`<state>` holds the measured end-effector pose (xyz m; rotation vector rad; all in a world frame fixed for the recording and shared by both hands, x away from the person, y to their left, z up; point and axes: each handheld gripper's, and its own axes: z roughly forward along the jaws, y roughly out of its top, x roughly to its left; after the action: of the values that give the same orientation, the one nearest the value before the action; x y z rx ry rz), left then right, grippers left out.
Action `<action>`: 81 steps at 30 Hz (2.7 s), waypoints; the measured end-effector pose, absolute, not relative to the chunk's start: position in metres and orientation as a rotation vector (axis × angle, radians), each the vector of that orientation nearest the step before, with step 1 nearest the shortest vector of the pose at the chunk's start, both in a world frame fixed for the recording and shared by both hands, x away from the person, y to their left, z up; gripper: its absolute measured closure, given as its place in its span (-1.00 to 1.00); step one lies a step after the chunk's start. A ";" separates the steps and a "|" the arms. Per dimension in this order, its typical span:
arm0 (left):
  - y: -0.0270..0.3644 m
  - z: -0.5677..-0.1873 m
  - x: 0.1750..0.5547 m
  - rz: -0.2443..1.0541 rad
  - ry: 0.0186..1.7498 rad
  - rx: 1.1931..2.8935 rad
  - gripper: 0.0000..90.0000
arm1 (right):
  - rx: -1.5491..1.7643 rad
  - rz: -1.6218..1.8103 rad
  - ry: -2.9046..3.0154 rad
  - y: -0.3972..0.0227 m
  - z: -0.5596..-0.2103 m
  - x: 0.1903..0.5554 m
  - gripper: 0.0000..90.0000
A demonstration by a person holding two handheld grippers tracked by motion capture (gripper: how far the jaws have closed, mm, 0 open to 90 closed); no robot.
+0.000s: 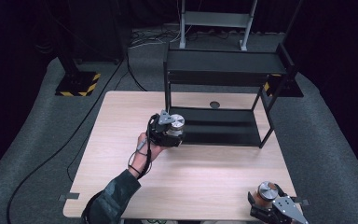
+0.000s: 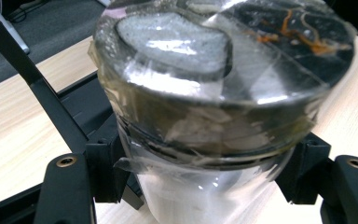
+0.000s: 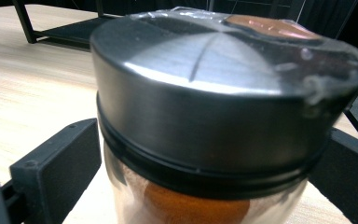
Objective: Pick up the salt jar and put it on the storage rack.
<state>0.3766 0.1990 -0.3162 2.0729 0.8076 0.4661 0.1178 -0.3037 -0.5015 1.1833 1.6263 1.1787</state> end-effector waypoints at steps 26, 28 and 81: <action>0.185 -0.289 0.400 0.515 0.810 2.091 -0.31 | 1.187 1.166 1.628 -0.302 -0.501 0.118 -1.00; 0.183 -0.286 0.402 0.517 0.808 2.089 -0.32 | 1.187 1.164 1.629 -0.302 -0.500 0.118 -1.00; 0.173 -0.237 0.417 0.594 0.762 2.082 -0.32 | 1.191 1.158 1.633 -0.301 -0.499 0.119 -1.00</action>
<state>0.4167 0.1729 -0.2366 2.0815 0.7624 0.5938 0.1187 -0.3008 -0.4995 1.1905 1.6329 1.1582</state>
